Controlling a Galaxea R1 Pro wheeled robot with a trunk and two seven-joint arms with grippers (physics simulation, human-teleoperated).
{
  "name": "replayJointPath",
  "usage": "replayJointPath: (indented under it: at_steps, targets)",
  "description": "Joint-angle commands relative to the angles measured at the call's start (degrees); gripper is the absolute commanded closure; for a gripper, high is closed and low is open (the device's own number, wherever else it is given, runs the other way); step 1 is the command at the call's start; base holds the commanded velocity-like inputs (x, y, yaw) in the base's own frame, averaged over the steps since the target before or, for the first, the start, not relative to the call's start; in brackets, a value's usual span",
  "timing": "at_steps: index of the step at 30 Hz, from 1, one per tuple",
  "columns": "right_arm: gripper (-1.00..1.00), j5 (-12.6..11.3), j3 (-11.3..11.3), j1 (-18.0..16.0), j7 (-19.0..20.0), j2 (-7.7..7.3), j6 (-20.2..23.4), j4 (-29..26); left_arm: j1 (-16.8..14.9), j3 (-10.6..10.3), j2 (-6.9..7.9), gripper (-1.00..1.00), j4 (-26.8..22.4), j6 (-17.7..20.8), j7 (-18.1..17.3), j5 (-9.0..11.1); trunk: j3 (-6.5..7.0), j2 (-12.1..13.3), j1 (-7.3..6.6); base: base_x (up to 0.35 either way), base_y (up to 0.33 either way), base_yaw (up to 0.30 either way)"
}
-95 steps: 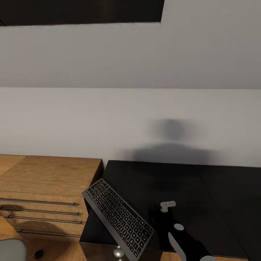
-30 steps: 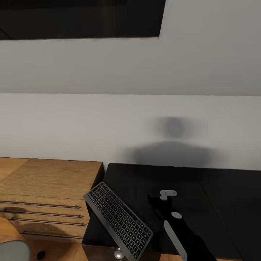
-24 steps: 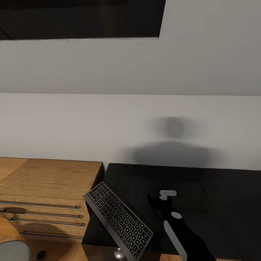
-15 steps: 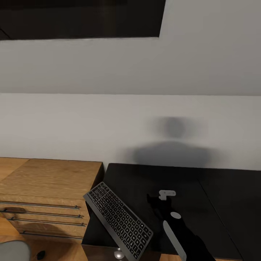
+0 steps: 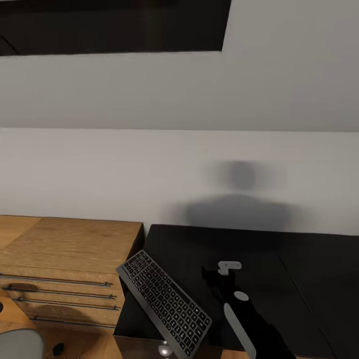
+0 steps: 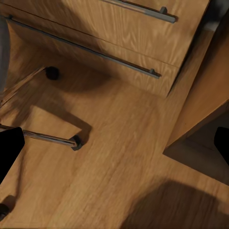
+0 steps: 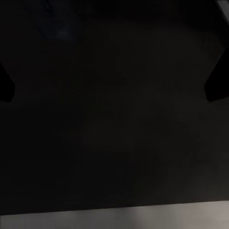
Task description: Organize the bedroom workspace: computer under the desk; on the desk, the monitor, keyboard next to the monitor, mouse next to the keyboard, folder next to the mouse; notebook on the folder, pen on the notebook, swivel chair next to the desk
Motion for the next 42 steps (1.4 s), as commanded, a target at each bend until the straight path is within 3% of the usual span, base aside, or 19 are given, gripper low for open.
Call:
replayJointPath:
  at_steps: [1,14,26,31,35,37,38,41,42]
  targets:
    - [-1.0,-0.5,0.2,0.0,-0.5,0.04,0.2,-0.1,0.0,-0.1,0.02,-1.0,0.0,-0.2,0.1,0.4,-0.08,-0.1,0.01,0.0,0.0,0.187]
    - [-1.0,-0.4,0.1,0.0,-0.6,0.21,0.0,-0.1,0.0,-0.1,0.02,-1.0,0.1,-0.2,0.0,0.3,-0.08,-0.1,0.01,0.0,0.0,0.219]
    - [-1.0,-0.5,0.1,0.0,-0.4,0.13,0.1,-0.1,0.0,-0.1,0.17,-1.0,0.0,-0.3,0.0,0.4,-0.08,-0.1,0.01,0.0,0.242,0.017]
    - [-1.0,-0.3,0.2,0.0,1.7,0.07,-0.1,0.3,0.0,-0.1,0.12,-1.0,-0.2,-0.2,0.0,0.5,-0.08,-0.1,0.01,0.0,0.042,0.0]
    - [-1.0,-0.1,0.2,0.0,3.3,0.14,0.1,0.4,0.0,-0.2,-0.08,-1.0,-4.2,0.3,0.0,0.5,-0.08,-0.1,0.01,0.0,0.008,0.0]
    - [-1.0,-0.1,0.2,-0.2,3.5,0.22,0.5,0.9,0.0,-0.2,-0.12,-1.0,-10.6,3.4,0.1,0.5,-0.08,-0.1,0.01,0.0,0.003,0.0]
    - [-1.0,-0.1,0.1,-0.6,3.6,0.25,0.9,1.7,0.0,-0.2,-0.13,-1.0,-15.5,7.5,0.1,0.5,-0.08,-0.1,0.01,0.0,0.002,0.0]
    - [-1.0,-0.1,0.1,-2.5,3.5,0.28,2.0,3.9,0.0,-0.2,-0.15,-1.0,-23.0,15.9,0.1,0.6,-0.08,-0.1,0.01,0.0,0.0,0.0]
    - [-1.0,-0.2,0.0,-5.0,3.5,0.34,2.8,6.0,0.0,-0.2,-0.15,-1.0,-27.9,22.4,0.2,0.6,-0.08,-0.1,0.01,0.0,0.0,0.0]
